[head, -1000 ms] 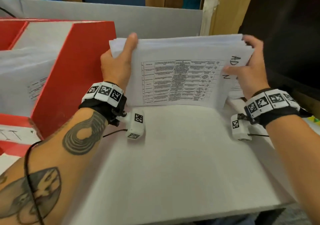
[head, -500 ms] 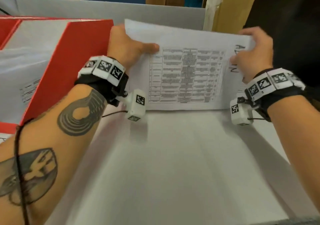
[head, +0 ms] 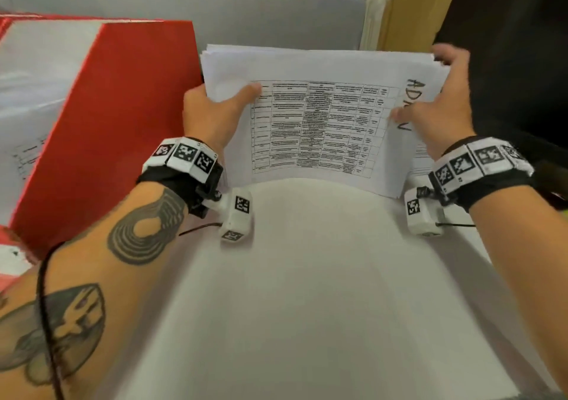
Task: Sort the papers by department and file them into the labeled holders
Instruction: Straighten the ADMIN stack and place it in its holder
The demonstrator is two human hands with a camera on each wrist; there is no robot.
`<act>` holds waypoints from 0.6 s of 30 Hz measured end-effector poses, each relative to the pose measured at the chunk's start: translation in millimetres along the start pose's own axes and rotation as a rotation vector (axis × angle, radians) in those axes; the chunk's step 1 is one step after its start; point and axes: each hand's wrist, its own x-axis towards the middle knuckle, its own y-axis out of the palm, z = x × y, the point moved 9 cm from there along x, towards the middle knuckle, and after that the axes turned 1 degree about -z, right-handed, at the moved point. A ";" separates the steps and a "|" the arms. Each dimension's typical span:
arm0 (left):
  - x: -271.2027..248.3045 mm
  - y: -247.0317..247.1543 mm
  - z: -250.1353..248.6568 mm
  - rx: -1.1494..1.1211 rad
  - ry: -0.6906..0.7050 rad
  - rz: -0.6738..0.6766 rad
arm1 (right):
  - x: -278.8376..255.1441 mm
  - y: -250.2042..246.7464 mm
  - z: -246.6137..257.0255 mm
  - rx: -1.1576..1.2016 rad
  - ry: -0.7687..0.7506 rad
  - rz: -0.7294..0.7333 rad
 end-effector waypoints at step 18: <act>13.2 4.0 -0.4 -0.104 -0.045 0.129 | 2.9 12.2 -42.9 0.357 0.343 0.168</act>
